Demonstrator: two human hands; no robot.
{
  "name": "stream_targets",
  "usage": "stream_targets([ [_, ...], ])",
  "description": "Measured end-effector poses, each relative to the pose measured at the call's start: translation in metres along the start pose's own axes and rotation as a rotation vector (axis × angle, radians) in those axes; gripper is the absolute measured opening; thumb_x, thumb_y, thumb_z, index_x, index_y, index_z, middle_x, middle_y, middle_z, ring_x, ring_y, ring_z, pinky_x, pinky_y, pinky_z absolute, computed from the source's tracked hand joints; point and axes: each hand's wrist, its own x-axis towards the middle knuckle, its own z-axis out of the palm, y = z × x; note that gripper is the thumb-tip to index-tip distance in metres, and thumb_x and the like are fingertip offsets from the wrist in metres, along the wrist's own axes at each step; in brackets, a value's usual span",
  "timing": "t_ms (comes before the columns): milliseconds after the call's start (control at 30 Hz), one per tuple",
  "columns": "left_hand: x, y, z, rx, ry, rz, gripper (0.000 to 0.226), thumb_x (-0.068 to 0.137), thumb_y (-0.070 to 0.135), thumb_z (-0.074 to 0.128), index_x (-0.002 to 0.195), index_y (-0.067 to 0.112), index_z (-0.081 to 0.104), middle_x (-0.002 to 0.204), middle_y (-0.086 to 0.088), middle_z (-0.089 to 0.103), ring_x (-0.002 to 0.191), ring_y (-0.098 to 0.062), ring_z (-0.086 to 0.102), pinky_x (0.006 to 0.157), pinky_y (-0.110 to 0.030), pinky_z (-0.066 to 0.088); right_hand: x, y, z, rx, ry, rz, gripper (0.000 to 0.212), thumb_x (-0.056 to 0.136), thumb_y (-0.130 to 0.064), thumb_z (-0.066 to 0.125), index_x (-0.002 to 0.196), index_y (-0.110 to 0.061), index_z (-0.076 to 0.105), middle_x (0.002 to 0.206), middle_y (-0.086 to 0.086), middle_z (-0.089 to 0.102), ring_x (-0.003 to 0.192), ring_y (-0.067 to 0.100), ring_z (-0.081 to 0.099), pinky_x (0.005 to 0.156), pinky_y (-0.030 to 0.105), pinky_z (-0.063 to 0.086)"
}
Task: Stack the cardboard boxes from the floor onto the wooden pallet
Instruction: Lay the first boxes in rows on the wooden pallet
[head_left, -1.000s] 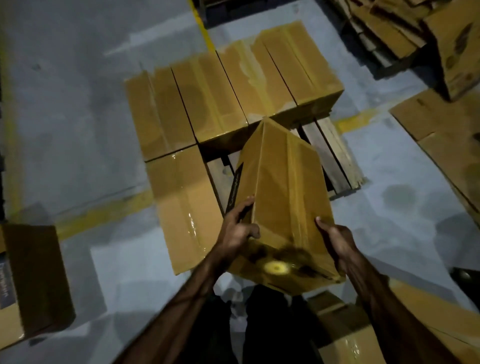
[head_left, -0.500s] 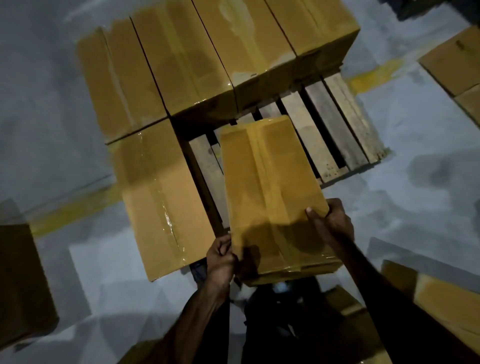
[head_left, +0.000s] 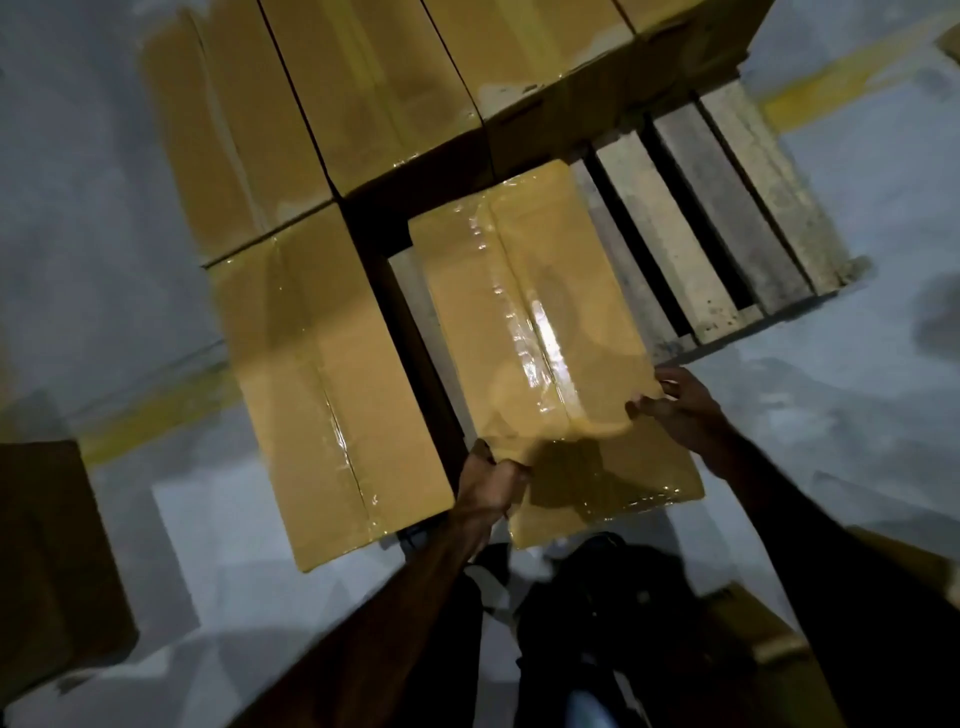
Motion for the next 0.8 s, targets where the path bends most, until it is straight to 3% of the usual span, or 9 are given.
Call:
stream_targets([
  [100, 0.014, 0.010, -0.007, 0.047, -0.001, -0.022, 0.048, 0.072, 0.014, 0.080, 0.119, 0.007, 0.071, 0.083, -0.010, 0.077, 0.065, -0.024, 0.068, 0.054, -0.034, 0.054, 0.019, -0.002, 0.008, -0.013, -0.043, -0.063, 0.069, 0.087, -0.042, 0.081, 0.146, -0.021, 0.053, 0.142, 0.005, 0.061, 0.128, 0.026, 0.059, 0.105, 0.050, 0.051],
  [200, 0.019, 0.019, -0.011, 0.090, 0.064, 0.042, 0.044, 0.067, 0.019, 0.082, 0.106, 0.002, 0.071, 0.089, -0.019, 0.077, 0.077, -0.038, 0.075, 0.062, -0.056, 0.063, 0.035, -0.008, 0.015, -0.042, -0.046, -0.128, 0.067, 0.080, -0.053, 0.075, 0.139, -0.030, 0.055, 0.128, 0.002, 0.068, 0.116, 0.027, 0.066, 0.098, 0.054, 0.056],
  [300, 0.033, 0.034, -0.020, 0.083, 0.093, 0.126, 0.060, 0.075, 0.012, 0.083, 0.128, 0.019, 0.055, 0.105, -0.006, 0.073, 0.089, -0.022, 0.073, 0.073, -0.042, 0.065, 0.048, -0.023, 0.023, -0.015, -0.073, -0.179, 0.058, 0.092, -0.035, 0.075, 0.144, -0.022, 0.051, 0.129, 0.008, 0.067, 0.117, 0.031, 0.065, 0.089, 0.046, 0.057],
  [367, 0.058, 0.047, -0.024, 0.069, 0.112, 0.125, 0.070, 0.064, 0.026, 0.087, 0.126, 0.020, 0.056, 0.108, -0.003, 0.074, 0.096, -0.023, 0.073, 0.082, -0.045, 0.064, 0.057, -0.036, 0.025, -0.002, -0.062, -0.178, 0.054, 0.097, -0.025, 0.073, 0.146, -0.019, 0.050, 0.132, 0.009, 0.065, 0.119, 0.031, 0.062, 0.092, 0.048, 0.056],
  [467, 0.139, 0.033, -0.031, 0.061, 0.144, 0.118, 0.073, 0.050, 0.045, 0.088, 0.114, 0.019, 0.066, 0.101, -0.001, 0.077, 0.093, -0.023, 0.075, 0.076, -0.047, 0.066, 0.065, -0.052, 0.028, 0.027, -0.043, -0.176, 0.048, 0.097, -0.027, 0.074, 0.141, -0.027, 0.054, 0.129, 0.003, 0.066, 0.120, 0.030, 0.062, 0.100, 0.054, 0.055],
  [533, 0.134, 0.050, -0.037, 0.091, 0.164, 0.114, 0.071, 0.052, 0.046, 0.090, 0.111, 0.014, 0.068, 0.102, -0.007, 0.078, 0.088, -0.023, 0.077, 0.070, -0.043, 0.067, 0.066, -0.062, 0.031, 0.054, -0.042, -0.194, 0.046, 0.095, -0.033, 0.074, 0.136, -0.034, 0.055, 0.129, -0.002, 0.066, 0.121, 0.029, 0.061, 0.102, 0.058, 0.054],
  [667, 0.072, 0.088, -0.058, 0.076, 0.222, 0.119, 0.064, 0.071, 0.025, 0.085, 0.120, 0.009, 0.048, 0.100, -0.014, 0.070, 0.079, -0.025, 0.074, 0.051, -0.028, 0.057, 0.065, -0.083, 0.040, 0.038, -0.043, -0.189, 0.085, 0.067, -0.069, 0.070, 0.145, -0.042, 0.051, 0.141, -0.007, 0.063, 0.126, 0.028, 0.061, 0.103, 0.057, 0.054],
  [733, 0.074, 0.090, -0.072, 0.080, 0.214, 0.118, 0.076, 0.066, 0.031, 0.086, 0.126, 0.003, 0.050, 0.096, -0.013, 0.073, 0.075, -0.024, 0.075, 0.050, -0.031, 0.059, 0.063, -0.098, 0.050, 0.028, -0.045, -0.212, 0.085, 0.066, -0.070, 0.069, 0.144, -0.041, 0.054, 0.140, -0.007, 0.065, 0.126, 0.027, 0.062, 0.104, 0.056, 0.054],
  [800, 0.088, 0.094, -0.085, 0.121, 0.209, 0.135, 0.089, 0.052, 0.042, 0.085, 0.125, -0.001, 0.057, 0.092, -0.010, 0.076, 0.075, -0.023, 0.077, 0.055, -0.037, 0.064, 0.062, -0.115, 0.062, 0.043, -0.024, -0.223, 0.078, 0.078, -0.059, 0.075, 0.150, -0.035, 0.053, 0.150, -0.004, 0.059, 0.135, 0.028, 0.057, 0.110, 0.053, 0.050],
])
